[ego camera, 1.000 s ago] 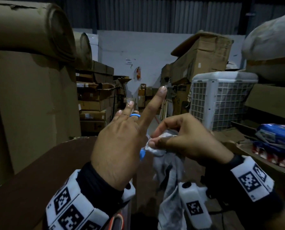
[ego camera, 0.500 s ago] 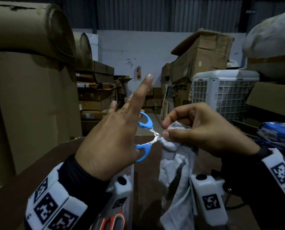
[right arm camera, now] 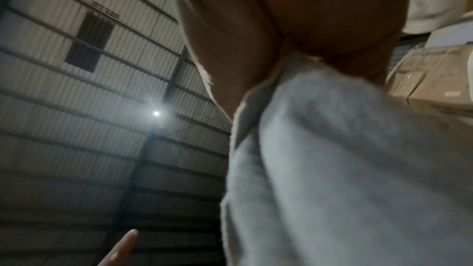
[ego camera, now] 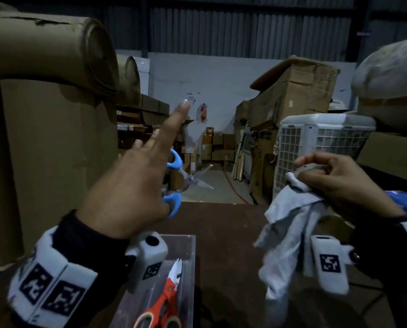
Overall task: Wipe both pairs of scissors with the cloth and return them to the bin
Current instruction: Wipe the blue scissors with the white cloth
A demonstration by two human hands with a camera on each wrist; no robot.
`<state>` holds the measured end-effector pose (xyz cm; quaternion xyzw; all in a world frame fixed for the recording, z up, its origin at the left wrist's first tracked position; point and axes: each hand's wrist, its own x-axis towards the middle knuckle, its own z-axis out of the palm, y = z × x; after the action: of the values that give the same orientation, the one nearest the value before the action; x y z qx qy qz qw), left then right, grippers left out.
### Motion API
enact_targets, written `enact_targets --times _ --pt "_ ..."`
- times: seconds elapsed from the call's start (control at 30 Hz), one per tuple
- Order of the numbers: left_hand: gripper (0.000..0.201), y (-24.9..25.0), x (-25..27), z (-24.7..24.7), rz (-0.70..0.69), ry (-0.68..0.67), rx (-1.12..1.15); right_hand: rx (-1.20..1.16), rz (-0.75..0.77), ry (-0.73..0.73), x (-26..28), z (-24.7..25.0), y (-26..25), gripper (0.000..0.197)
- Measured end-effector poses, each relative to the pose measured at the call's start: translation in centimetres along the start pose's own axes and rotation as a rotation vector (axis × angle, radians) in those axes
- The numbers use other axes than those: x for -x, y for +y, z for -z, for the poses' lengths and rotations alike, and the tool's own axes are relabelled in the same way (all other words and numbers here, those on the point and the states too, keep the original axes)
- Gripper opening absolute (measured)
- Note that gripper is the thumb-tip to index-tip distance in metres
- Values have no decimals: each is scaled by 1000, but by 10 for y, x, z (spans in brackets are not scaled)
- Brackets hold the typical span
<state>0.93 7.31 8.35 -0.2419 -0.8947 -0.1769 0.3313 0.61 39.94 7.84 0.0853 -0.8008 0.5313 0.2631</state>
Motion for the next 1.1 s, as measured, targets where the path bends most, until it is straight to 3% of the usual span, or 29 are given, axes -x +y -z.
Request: enact_targets --times 0.27,0.5,0.6,0.7,0.83,0.97,1.1 --pt "139 1 -5 -30 -100 -114 46 -48 195 -180 9 -49 -11 7" --pt "133 2 -10 -42 -124 -428 361 218 571 -336 26 -77 -23 34" --pt "129 -3 -11 -43 -145 -554 507 220 635 -330 27 -76 -24 25" --pt "121 -9 -11 -42 -168 -677 667 178 649 -285 27 -75 -24 12" --pt "105 -19 -14 -49 -182 -883 1102 126 654 -275 27 -77 -26 11" --pt "72 -29 -15 -63 -206 -1034 1403 -26 547 -202 27 -78 -25 19" --pt "95 -36 -21 -73 -135 -1130 1672 -208 411 -57 24 -74 -22 36"
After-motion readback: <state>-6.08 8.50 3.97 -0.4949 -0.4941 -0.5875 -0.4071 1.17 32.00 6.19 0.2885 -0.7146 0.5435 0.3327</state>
